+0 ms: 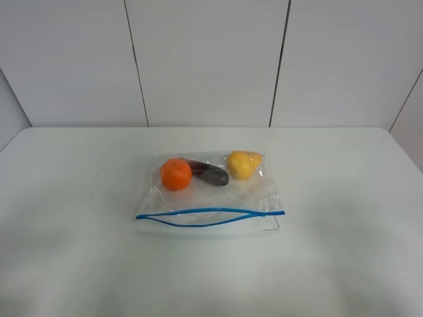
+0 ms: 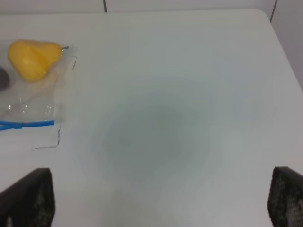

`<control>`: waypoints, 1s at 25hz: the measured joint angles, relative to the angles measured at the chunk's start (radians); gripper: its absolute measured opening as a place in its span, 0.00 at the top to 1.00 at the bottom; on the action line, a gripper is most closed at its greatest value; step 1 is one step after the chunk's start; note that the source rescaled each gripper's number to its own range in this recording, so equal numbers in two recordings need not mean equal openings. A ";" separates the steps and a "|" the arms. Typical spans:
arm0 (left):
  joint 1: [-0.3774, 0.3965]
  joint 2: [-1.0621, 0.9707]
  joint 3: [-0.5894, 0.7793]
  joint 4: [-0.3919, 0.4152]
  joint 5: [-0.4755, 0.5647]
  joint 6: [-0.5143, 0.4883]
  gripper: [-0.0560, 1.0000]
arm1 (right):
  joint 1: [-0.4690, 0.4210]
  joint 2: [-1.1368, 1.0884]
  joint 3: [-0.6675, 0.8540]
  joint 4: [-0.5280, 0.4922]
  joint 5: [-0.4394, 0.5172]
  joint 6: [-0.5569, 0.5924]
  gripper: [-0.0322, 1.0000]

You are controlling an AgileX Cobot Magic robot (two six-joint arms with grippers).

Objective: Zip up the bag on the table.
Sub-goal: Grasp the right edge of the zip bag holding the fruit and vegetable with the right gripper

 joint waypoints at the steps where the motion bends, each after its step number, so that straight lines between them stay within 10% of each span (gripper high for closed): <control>1: 0.000 0.000 0.000 0.000 0.000 0.000 0.00 | 0.000 0.000 0.000 0.000 0.000 0.000 0.00; 25: 0.000 0.000 0.000 0.000 0.000 0.000 0.00 | 0.000 0.005 -0.008 0.001 0.001 -0.011 0.00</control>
